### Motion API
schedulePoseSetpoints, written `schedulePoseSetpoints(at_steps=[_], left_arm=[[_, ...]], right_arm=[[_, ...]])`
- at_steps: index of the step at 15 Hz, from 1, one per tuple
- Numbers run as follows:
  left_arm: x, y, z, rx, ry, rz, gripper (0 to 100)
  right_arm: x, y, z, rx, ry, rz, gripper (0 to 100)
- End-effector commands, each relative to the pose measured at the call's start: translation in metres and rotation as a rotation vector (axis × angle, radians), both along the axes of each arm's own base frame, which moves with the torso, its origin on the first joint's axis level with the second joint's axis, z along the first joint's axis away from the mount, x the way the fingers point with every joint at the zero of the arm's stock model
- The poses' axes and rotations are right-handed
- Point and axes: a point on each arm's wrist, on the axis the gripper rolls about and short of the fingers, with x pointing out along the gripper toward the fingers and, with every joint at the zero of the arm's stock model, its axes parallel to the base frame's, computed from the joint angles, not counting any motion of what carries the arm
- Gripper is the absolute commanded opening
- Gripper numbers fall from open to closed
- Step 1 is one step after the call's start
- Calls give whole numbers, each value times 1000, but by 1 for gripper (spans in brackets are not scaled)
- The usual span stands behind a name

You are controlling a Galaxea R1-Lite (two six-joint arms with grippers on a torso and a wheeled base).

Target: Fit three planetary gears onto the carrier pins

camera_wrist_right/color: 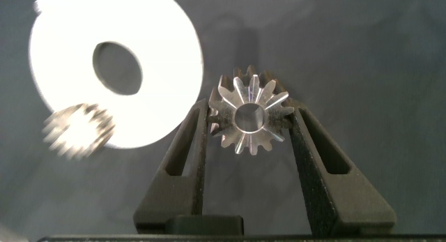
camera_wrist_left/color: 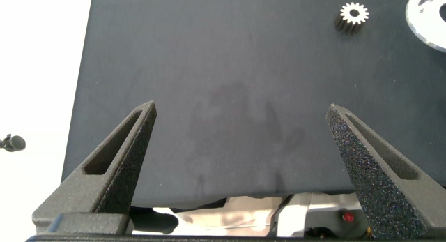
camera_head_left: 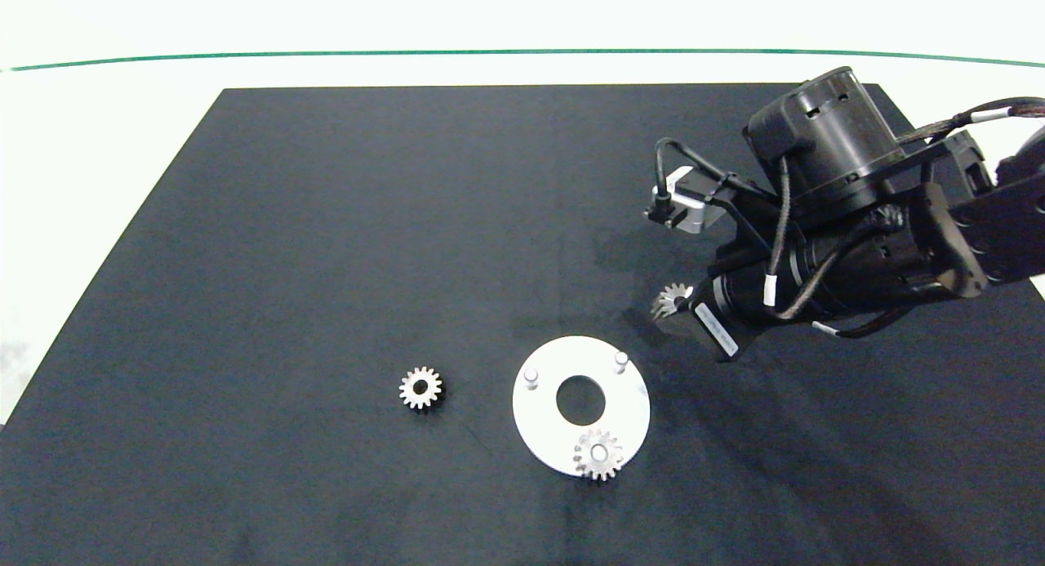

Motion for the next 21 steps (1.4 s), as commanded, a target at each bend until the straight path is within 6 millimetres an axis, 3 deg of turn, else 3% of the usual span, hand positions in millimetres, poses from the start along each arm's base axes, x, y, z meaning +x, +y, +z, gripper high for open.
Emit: schedulePoseSetpoints(at_steps=[1, 5, 12, 21], left_arm=[[-1, 0, 2, 0, -5, 1, 100], [-1, 0, 1, -1, -6, 2, 100], [-2, 0, 1, 0, -8, 2, 100], [-1, 0, 0, -1, -2, 1, 100]], right_arm=[[-25, 2, 1, -30, -14, 33, 10], [-28, 12, -8, -54, 3, 56, 10], [-17, 32, -28, -89, 41, 79, 10], [-5, 47, -35, -83, 45, 79, 10]])
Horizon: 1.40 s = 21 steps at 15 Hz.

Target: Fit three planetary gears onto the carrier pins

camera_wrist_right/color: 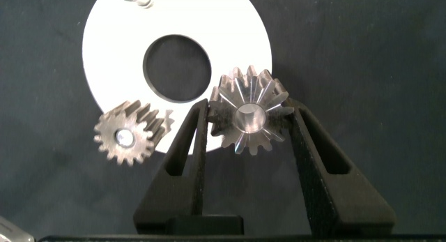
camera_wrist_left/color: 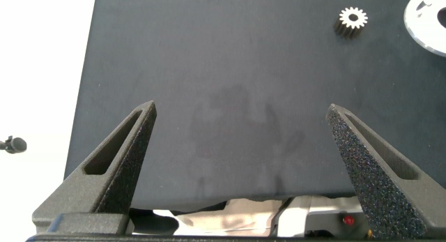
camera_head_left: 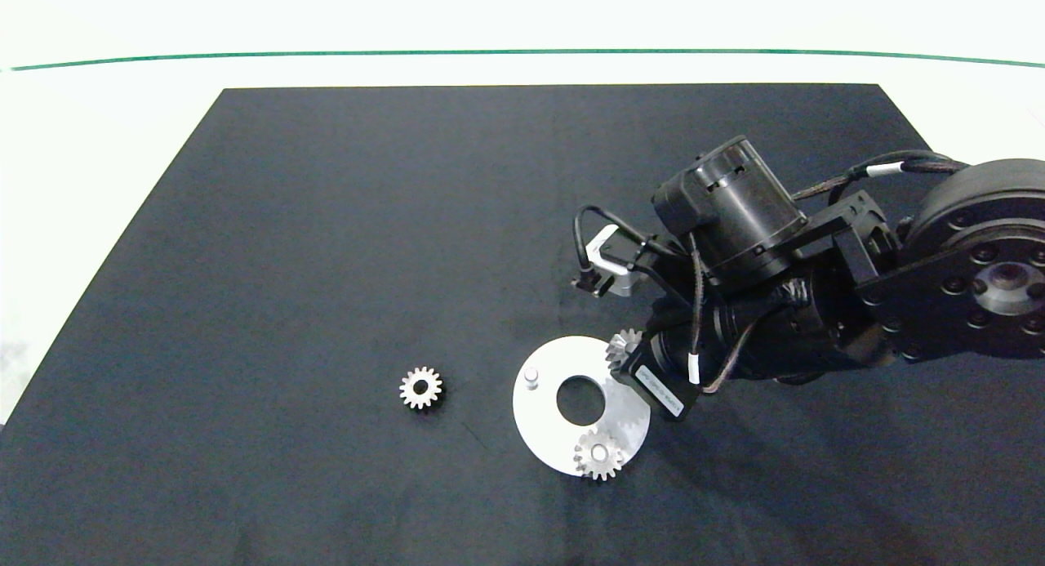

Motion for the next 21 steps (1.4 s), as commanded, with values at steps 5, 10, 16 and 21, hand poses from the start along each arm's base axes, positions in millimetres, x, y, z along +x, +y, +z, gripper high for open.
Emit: schedulePoseSetpoints(at_steps=[5, 10, 16, 21], left_arm=[[0, 0, -1, 0, 5, 0, 100], [0, 0, 0, 0, 3, -2, 100], [0, 0, 0, 0, 3, -3, 100], [3, 0, 2, -15, 19, -18, 100]], right_arm=[[11, 2, -9, -17, 18, -22, 10], [17, 1, -7, -8, 11, -36, 10], [20, 5, -13, -18, 23, -34, 10], [20, 4, -11, -16, 17, -37, 100]])
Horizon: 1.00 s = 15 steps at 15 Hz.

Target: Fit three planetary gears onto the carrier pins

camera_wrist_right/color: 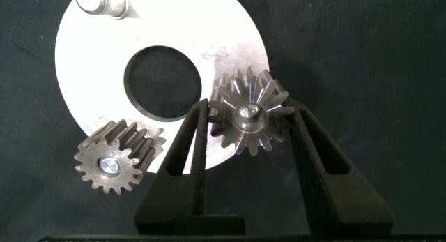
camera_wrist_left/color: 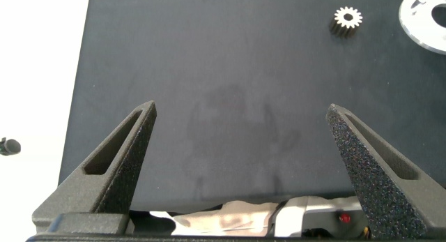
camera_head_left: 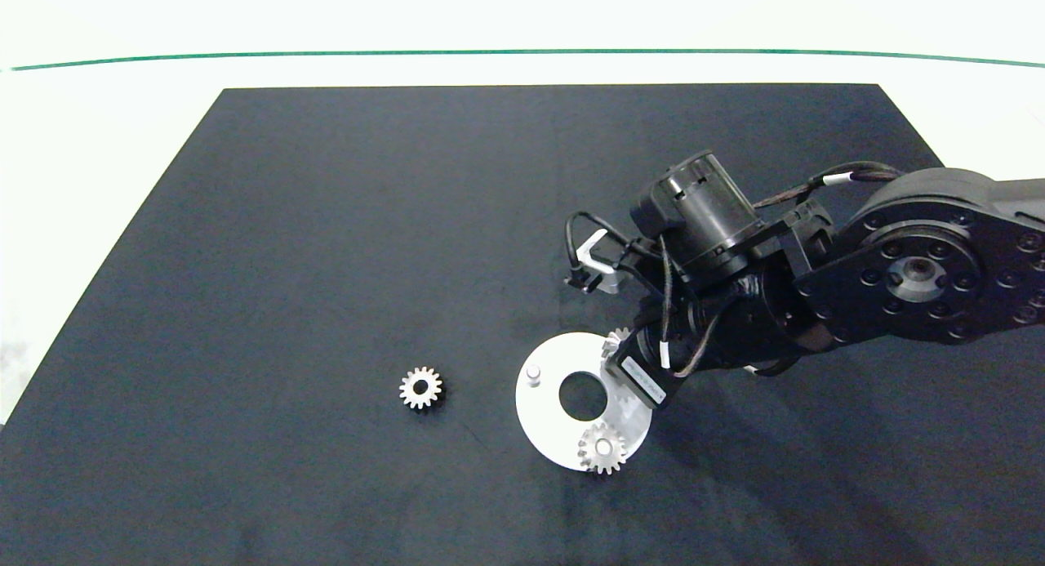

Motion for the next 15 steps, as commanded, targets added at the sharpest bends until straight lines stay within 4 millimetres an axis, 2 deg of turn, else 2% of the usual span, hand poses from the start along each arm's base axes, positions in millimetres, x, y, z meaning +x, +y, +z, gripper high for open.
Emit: schedulePoseSetpoints(at_steps=[1, 4, 6, 7, 8, 9, 10, 11, 12, 15], left_arm=[[1, 0, 1, -18, 12, 2, 100], [1, 0, 2, -26, 9, -1, 100], [1, 0, 2, -25, 7, 1, 100], [1, 0, 2, -25, 10, 1, 100], [3, 0, 0, -23, 24, -5, 100], [5, 0, 0, -20, 32, -7, 100], [15, 3, -3, 9, 100, -49, 100], [21, 5, -4, 44, 137, -88, 100], [33, 5, -8, 83, 179, -114, 100], [73, 1, -6, 163, 202, -139, 100]], right_arm=[[0, 0, 1, -2, -2, -1, 100], [1, 1, 3, 7, -9, 0, 100], [-6, -3, 12, 25, -27, 3, 100], [-23, -19, 37, 76, -74, -2, 100], [-63, -55, 75, 164, -165, -19, 100], [-77, -69, 86, 189, -200, -32, 100], [-128, -120, 103, 253, -294, -87, 100], [-153, -145, 103, 279, -337, -114, 100], [-188, -179, 95, 310, -381, -147, 100], [-265, -237, 53, 312, -437, -282, 100]])
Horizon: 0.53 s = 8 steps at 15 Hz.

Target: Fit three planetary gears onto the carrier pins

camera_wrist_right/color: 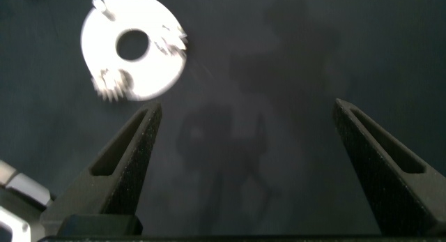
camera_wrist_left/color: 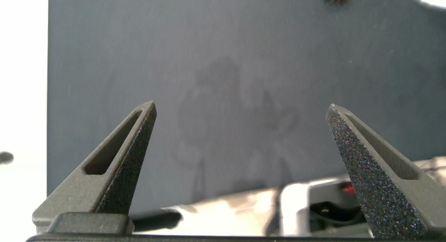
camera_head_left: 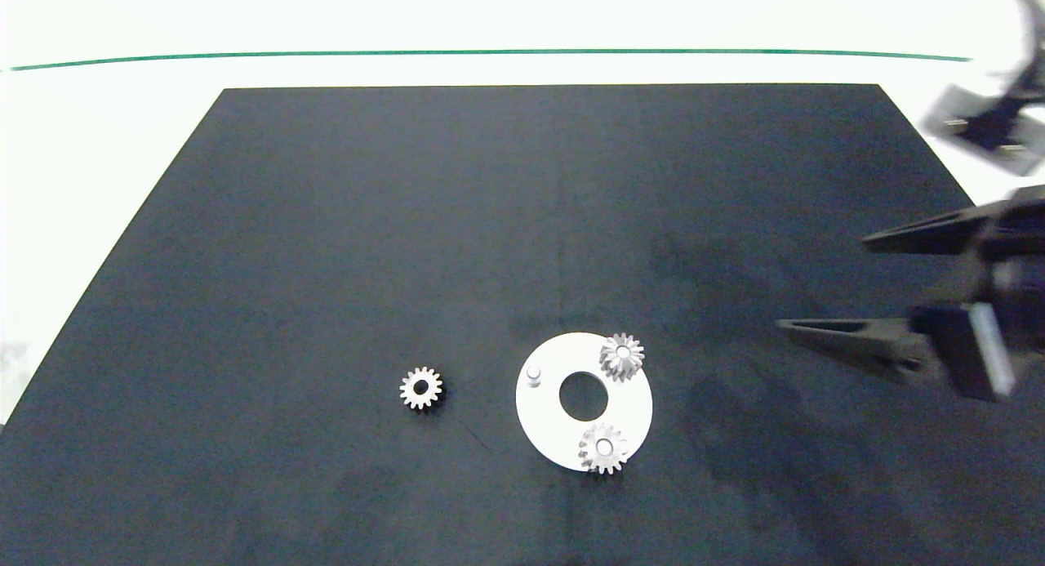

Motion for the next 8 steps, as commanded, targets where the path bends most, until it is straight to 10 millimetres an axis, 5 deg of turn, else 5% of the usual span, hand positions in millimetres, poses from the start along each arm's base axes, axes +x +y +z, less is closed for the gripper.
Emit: schedulePoseSetpoints(at_steps=[1, 4, 8], left_arm=[[49, -5, 0, 81, 114, -42, 100], [75, -9, 0, 192, 225, -115, 100], [127, -26, 6, 223, 272, -216, 100]], right_arm=[[-154, -119, -58, 106, -164, -229, 100], [-199, -133, -82, 118, -193, -327, 100], [-216, -135, -108, 117, -213, -375, 100]])
